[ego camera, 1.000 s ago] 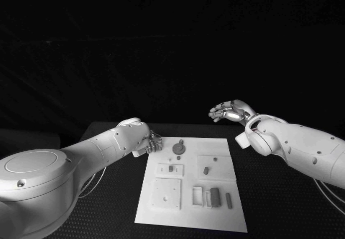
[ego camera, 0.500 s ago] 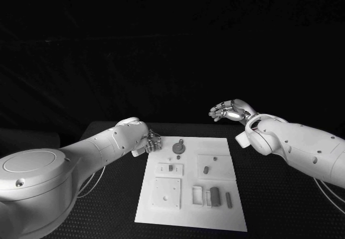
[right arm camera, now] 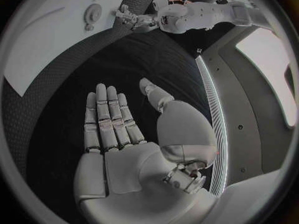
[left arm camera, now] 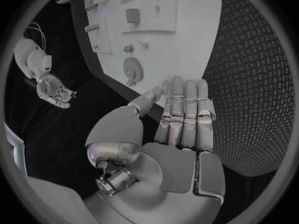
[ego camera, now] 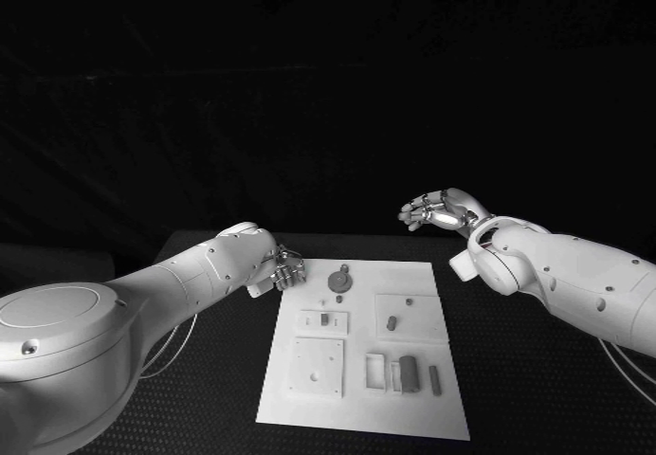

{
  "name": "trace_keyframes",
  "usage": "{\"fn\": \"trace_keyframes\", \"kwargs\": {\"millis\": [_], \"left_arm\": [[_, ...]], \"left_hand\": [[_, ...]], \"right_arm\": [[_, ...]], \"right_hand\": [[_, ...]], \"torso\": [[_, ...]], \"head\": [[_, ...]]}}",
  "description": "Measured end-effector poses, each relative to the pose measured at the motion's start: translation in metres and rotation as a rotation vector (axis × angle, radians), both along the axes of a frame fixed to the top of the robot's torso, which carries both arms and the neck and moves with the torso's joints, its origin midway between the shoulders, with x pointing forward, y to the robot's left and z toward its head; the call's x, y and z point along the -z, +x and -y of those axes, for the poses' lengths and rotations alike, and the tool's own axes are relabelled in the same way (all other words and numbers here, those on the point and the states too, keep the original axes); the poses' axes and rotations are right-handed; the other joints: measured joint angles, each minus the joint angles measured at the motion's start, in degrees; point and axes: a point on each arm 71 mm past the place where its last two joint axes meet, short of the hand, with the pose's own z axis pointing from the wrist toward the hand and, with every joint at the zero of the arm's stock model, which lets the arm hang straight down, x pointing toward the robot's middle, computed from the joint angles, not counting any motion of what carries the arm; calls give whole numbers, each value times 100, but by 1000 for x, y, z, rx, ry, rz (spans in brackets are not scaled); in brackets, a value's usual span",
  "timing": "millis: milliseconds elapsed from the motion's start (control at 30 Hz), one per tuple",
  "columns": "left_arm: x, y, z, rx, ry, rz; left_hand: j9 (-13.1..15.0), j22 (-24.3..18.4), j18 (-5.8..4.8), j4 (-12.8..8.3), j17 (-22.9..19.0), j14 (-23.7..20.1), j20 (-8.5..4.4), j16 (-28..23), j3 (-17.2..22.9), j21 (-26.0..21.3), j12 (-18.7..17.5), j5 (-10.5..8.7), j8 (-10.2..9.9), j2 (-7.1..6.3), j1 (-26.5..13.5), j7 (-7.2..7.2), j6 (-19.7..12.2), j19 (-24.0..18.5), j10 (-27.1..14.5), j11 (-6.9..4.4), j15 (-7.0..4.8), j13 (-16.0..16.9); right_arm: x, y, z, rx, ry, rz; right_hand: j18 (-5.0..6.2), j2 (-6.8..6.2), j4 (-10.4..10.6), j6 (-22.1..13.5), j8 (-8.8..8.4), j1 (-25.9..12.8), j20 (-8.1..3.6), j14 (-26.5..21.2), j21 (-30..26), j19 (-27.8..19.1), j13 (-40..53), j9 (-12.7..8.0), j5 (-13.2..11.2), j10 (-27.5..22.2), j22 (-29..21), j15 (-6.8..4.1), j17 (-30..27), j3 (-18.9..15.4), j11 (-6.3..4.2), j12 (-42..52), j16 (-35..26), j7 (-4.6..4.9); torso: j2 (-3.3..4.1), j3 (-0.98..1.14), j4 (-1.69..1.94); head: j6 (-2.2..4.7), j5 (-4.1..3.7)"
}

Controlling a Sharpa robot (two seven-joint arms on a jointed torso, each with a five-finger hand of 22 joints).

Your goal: Assemble the parts on the task board

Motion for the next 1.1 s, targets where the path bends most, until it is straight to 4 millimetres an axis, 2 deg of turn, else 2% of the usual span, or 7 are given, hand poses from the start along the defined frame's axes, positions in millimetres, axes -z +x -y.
{"fn": "trace_keyframes", "kwargs": {"millis": [133,500,700,933,1100], "left_arm": [[-2,-1,-2,6,-19,-11],[-28,-5,-6,53,-47,-31],[-38,-15,-8,87,-50,-44],[-37,-32,-5,119,-36,-71],[-25,-46,-3,137,-4,-102]], "left_hand": [[0,39,0,0,0,0,-22,45,-1,0,0,118,1,-1,-1,8,8,22,34,8,0,15],[0,93,0,-3,1,14,-21,68,-7,0,0,118,-1,25,-44,20,20,21,53,8,-14,14],[3,134,0,-5,4,20,-41,90,-12,22,0,169,-8,9,-60,20,20,41,64,1,-20,14],[81,197,0,-4,-21,-2,-10,90,-14,22,0,243,27,-32,-109,24,59,8,113,8,2,13],[165,240,0,-1,-34,-2,-10,90,-17,22,0,352,29,-70,-147,11,73,8,165,-3,2,13]], "right_arm": [[0,0,1,1,0,0],[0,0,6,10,-3,0],[1,2,8,18,-6,0],[1,4,12,30,-10,-1],[2,5,11,31,-10,-2]], "right_hand": [[0,0,0,0,0,0,0,0,0,0,-1,0,0,0,5,0,4,0,0,0,0,0],[0,0,16,0,28,0,0,1,-22,0,-1,-5,0,0,10,-1,5,-16,0,0,1,0],[0,0,16,0,28,0,0,1,-22,0,-6,-5,0,0,10,-1,10,-16,0,0,1,0],[0,0,16,0,28,0,0,2,-22,0,-5,-5,0,0,9,-2,10,-16,0,0,1,0],[0,0,16,0,28,0,0,2,-22,0,-5,-4,0,0,15,-2,9,-16,0,0,1,0]], "torso": [[-2,-3,1],[-8,-3,8],[-13,-1,5],[-48,-1,20],[-86,-6,47]], "head": [[-10,3],[-44,5],[-58,21],[-124,24],[-180,6]]}}
